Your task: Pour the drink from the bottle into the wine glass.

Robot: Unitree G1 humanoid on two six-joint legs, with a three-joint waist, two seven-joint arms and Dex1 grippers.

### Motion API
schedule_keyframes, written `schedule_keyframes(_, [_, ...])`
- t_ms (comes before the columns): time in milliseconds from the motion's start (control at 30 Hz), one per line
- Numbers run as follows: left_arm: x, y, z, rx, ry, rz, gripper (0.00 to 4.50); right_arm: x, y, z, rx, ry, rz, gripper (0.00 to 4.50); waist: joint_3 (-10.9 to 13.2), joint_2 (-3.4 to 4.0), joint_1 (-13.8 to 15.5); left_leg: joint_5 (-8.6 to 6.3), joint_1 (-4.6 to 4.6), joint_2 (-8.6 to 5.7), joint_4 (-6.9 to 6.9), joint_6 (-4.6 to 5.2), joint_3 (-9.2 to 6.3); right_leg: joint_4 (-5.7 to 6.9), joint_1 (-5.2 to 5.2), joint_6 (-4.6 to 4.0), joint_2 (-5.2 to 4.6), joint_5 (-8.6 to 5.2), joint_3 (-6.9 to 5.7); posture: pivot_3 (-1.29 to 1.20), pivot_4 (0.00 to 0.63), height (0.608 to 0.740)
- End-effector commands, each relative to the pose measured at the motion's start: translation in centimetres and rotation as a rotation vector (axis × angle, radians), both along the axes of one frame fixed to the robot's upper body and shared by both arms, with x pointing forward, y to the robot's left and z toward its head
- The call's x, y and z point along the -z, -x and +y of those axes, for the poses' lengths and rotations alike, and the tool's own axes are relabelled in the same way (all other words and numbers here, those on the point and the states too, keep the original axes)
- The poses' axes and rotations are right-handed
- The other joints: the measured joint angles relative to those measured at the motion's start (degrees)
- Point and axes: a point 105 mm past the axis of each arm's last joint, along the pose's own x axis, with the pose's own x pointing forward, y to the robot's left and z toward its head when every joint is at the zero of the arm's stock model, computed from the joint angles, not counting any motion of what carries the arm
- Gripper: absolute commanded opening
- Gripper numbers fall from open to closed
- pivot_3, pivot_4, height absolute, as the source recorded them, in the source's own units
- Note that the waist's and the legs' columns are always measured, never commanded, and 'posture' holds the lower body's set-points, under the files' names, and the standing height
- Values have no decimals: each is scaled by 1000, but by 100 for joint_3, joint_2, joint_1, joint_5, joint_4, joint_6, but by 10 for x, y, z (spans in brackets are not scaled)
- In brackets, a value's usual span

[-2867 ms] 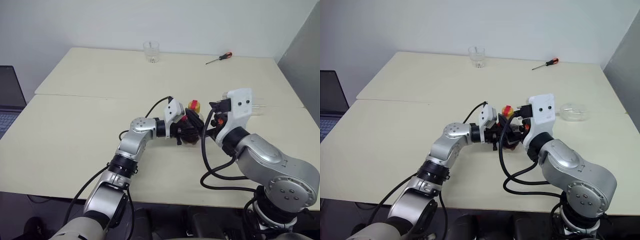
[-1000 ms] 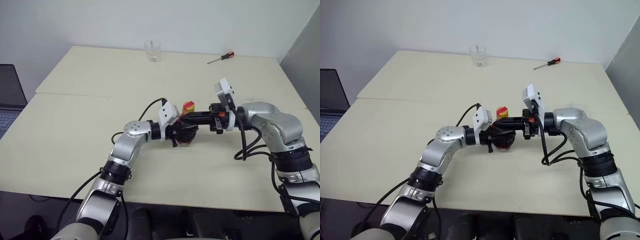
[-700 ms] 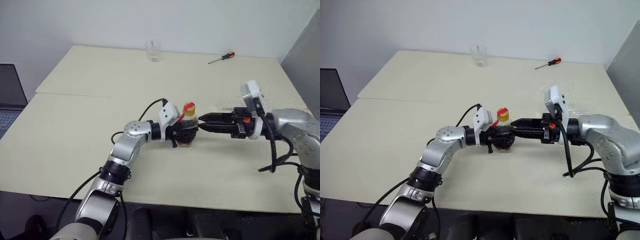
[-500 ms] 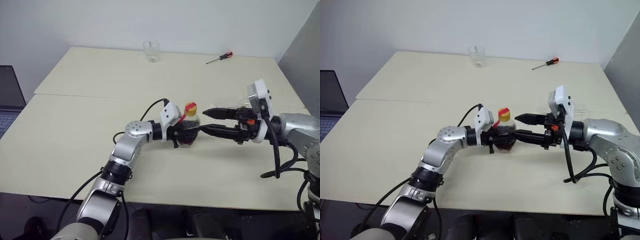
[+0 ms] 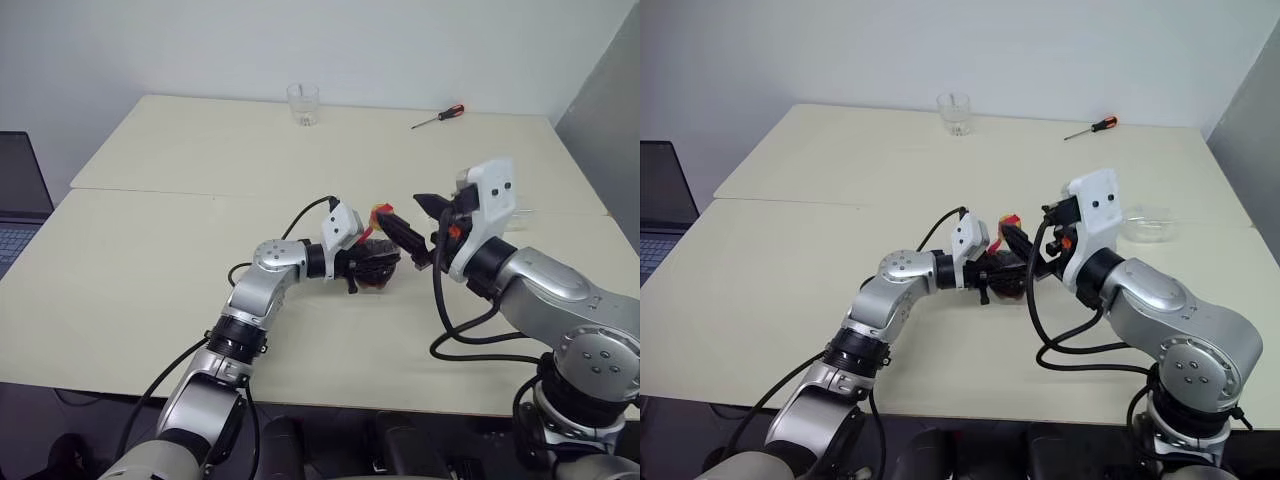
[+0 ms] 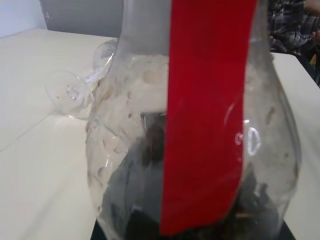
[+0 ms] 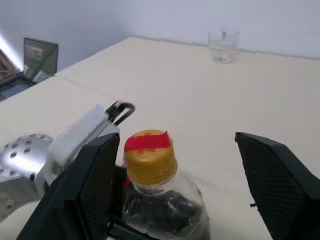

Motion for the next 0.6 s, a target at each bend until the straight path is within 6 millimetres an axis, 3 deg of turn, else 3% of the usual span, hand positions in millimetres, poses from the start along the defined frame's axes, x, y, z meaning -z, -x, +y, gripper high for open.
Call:
schedule_keyframes(33, [-17, 2, -9, 40, 20, -74, 1004, -11, 3, -2, 37, -13, -49, 3947, 0, 0, -1, 0, 0, 0, -1, 0, 0, -1, 0, 0, 0, 0, 0, 0, 150, 740])
schedule_keyframes(400, [-14, 1, -9, 35, 10, -76, 1003, -3, 6, 23, -35, -62, 21, 3947, 0, 0, -7, 0, -1, 1, -3, 0, -1, -2, -1, -1, 3, 0, -2, 0, 150, 740])
schedule_keyframes(600, [-14, 0, -8, 25, 9, -74, 999, -1, 1, 23, -17, -53, 38, 3947, 0, 0, -7, 0, -3, 1, -3, 0, -1, -4, 0, -1, 2, 0, -3, 0, 150, 740])
